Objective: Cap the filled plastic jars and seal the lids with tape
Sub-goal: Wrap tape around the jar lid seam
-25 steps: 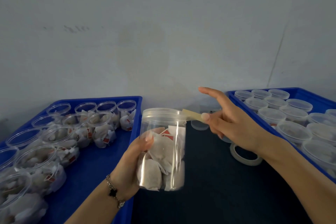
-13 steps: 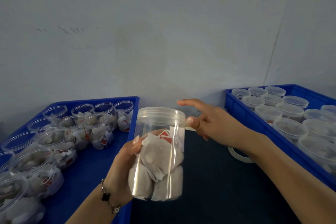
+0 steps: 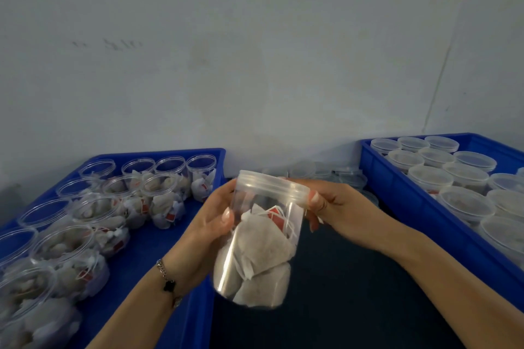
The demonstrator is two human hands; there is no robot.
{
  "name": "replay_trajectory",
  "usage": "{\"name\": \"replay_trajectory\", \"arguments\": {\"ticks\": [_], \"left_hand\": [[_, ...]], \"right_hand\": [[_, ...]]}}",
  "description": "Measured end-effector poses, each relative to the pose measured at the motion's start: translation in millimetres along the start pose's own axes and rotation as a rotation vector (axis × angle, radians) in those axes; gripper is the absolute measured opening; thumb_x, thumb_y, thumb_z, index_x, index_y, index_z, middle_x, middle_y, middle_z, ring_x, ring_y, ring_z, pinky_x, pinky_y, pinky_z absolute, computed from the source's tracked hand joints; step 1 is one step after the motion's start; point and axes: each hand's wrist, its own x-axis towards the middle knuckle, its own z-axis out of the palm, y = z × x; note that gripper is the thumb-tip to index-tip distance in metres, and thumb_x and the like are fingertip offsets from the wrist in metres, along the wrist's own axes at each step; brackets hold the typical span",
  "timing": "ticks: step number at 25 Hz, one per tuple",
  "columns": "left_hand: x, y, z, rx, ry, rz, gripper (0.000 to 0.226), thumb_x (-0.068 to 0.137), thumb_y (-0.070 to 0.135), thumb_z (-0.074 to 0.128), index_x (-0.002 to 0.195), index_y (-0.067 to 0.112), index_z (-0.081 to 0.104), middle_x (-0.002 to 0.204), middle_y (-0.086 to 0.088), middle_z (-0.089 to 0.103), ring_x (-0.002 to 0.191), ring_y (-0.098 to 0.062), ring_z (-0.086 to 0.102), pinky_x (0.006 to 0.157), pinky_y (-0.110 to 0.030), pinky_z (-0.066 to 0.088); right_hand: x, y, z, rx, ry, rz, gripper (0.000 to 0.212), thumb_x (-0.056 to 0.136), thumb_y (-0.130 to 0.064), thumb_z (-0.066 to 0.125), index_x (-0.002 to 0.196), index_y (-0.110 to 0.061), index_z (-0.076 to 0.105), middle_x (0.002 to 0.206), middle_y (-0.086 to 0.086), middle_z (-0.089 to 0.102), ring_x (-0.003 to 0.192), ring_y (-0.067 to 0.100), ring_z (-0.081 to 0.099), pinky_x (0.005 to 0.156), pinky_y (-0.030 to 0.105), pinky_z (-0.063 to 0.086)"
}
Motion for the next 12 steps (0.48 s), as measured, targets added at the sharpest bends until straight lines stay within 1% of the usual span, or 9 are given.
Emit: {"name": "replay_trajectory", "arguments": {"ticks": [1, 2, 4, 6, 7, 8, 9, 10, 12], "left_hand": [[-2, -8, -9, -0.095, -0.017, 0.03, 0.081, 0.066, 0.022, 0.077, 0.136, 0.002, 0.041, 0.093, -0.013, 0.066, 0.075, -0.013, 0.069, 0.068, -0.021, 0.053], [-7, -15, -17, -0.091, -0.05, 0.052, 0.061, 0.082, 0.017, 0.061, 0.139, 0.016, 0.04, 0.103, -0.012, 0.068, 0.09, -0.018, 0.069, 0.076, -0.026, 0.055], [-20, -26, -18, 0.094, -0.094, 0.1, 0.069, 0.077, 0.027, 0.068, 0.138, 0.035, 0.037, 0.122, 0.004, 0.064, 0.112, -0.013, 0.061, 0.086, -0.023, 0.052], [-26, -32, -6, 0.27, -0.065, 0.124, 0.094, 0.055, 0.06, 0.079, 0.135, 0.037, 0.035, 0.123, 0.016, 0.06, 0.113, -0.002, 0.057, 0.084, -0.017, 0.051], [-24, -33, 0, 0.299, 0.013, 0.124, 0.105, 0.04, 0.07, 0.079, 0.131, 0.035, 0.038, 0.119, 0.014, 0.06, 0.109, -0.003, 0.059, 0.082, -0.02, 0.053], [-24, -33, 3, 0.317, 0.122, 0.128, 0.106, 0.032, 0.072, 0.078, 0.125, 0.033, 0.044, 0.116, 0.01, 0.059, 0.104, -0.006, 0.061, 0.081, -0.024, 0.054], [-22, -33, 3, 0.301, 0.21, 0.119, 0.101, 0.03, 0.072, 0.076, 0.119, 0.032, 0.049, 0.114, 0.007, 0.06, 0.1, -0.009, 0.063, 0.08, -0.027, 0.055], [-21, -32, 1, 0.265, 0.258, 0.098, 0.095, 0.03, 0.071, 0.074, 0.113, 0.031, 0.053, 0.112, 0.004, 0.062, 0.098, -0.012, 0.064, 0.081, -0.03, 0.055], [-22, -29, -1, 0.217, 0.245, 0.081, 0.087, 0.035, 0.07, 0.071, 0.109, 0.028, 0.057, 0.108, -0.001, 0.066, 0.096, -0.015, 0.066, 0.085, -0.036, 0.055]], "right_hand": [[-1, 2, -2, -0.064, 0.021, 0.023, 0.042, 0.075, -0.075, 0.018, 0.112, -0.072, 0.037, 0.069, -0.021, 0.063, 0.063, -0.005, 0.061, 0.06, 0.015, 0.049], [-1, 4, -3, -0.138, 0.034, 0.04, 0.04, 0.074, -0.077, 0.018, 0.111, -0.074, 0.033, 0.069, -0.019, 0.064, 0.063, -0.006, 0.061, 0.06, 0.02, 0.052], [-4, 0, 2, -0.297, 0.017, 0.059, 0.049, 0.072, -0.086, 0.011, 0.117, -0.076, 0.028, 0.067, -0.03, 0.061, 0.059, -0.01, 0.057, 0.055, 0.019, 0.049], [-7, -4, 14, -0.427, -0.007, 0.071, 0.073, 0.065, -0.094, 0.005, 0.131, -0.068, 0.021, 0.064, -0.033, 0.056, 0.056, -0.011, 0.052, 0.059, 0.02, 0.05], [-9, -4, 20, -0.418, -0.032, 0.09, 0.077, 0.065, -0.094, 0.01, 0.135, -0.063, 0.017, 0.067, -0.028, 0.058, 0.059, -0.009, 0.054, 0.062, 0.022, 0.052], [-9, -3, 24, -0.346, -0.074, 0.105, 0.072, 0.07, -0.091, 0.023, 0.136, -0.063, 0.013, 0.074, -0.023, 0.061, 0.064, -0.005, 0.058, 0.064, 0.022, 0.053], [-10, -2, 25, -0.212, -0.134, 0.122, 0.068, 0.076, -0.08, 0.044, 0.134, -0.065, 0.011, 0.081, -0.019, 0.063, 0.07, -0.001, 0.06, 0.066, 0.022, 0.053], [-11, -2, 23, -0.073, -0.182, 0.129, 0.075, 0.078, -0.063, 0.061, 0.133, -0.067, 0.01, 0.085, -0.017, 0.062, 0.073, 0.0, 0.061, 0.068, 0.022, 0.053], [-14, -1, 13, 0.086, -0.22, 0.118, 0.088, 0.078, -0.04, 0.073, 0.133, -0.068, 0.01, 0.084, -0.015, 0.063, 0.075, 0.002, 0.061, 0.072, 0.017, 0.05]]}}
